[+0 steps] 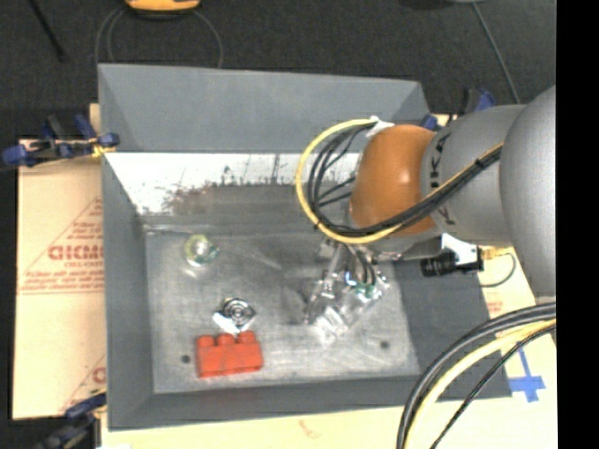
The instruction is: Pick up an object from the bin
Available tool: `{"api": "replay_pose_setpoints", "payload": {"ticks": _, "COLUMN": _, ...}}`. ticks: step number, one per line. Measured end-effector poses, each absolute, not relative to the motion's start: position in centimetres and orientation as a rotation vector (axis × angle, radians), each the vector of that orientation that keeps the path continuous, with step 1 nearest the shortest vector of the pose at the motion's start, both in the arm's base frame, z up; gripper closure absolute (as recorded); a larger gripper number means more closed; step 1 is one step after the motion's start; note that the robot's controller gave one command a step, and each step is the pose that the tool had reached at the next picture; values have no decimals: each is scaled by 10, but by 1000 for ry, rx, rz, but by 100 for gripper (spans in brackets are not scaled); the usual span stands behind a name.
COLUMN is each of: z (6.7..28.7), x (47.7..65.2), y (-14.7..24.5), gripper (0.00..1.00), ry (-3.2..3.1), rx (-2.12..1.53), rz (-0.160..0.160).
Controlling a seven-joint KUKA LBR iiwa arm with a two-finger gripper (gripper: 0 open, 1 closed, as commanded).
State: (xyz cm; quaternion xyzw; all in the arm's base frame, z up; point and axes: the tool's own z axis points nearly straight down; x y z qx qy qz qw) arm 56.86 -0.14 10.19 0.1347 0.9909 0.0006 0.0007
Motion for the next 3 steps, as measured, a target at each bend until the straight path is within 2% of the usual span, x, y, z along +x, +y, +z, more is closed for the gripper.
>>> {"api": "replay_pose_setpoints", "payload": {"ticks": 1, "z": 100, "x": 566, "y": -32, "gripper": 0, "ry": 3080, "rx": 626, "rz": -1}}
{"api": "replay_pose_setpoints", "payload": {"ticks": 2, "z": 74, "x": 573, "y": -13, "gripper": 0, "ry": 3054, "rx": 709, "rz": 0}}
{"api": "replay_pose_setpoints", "payload": {"ticks": 3, "z": 76, "x": 575, "y": -14, "gripper": 0, "ry": 3054, "rx": 706, "rz": 0}}
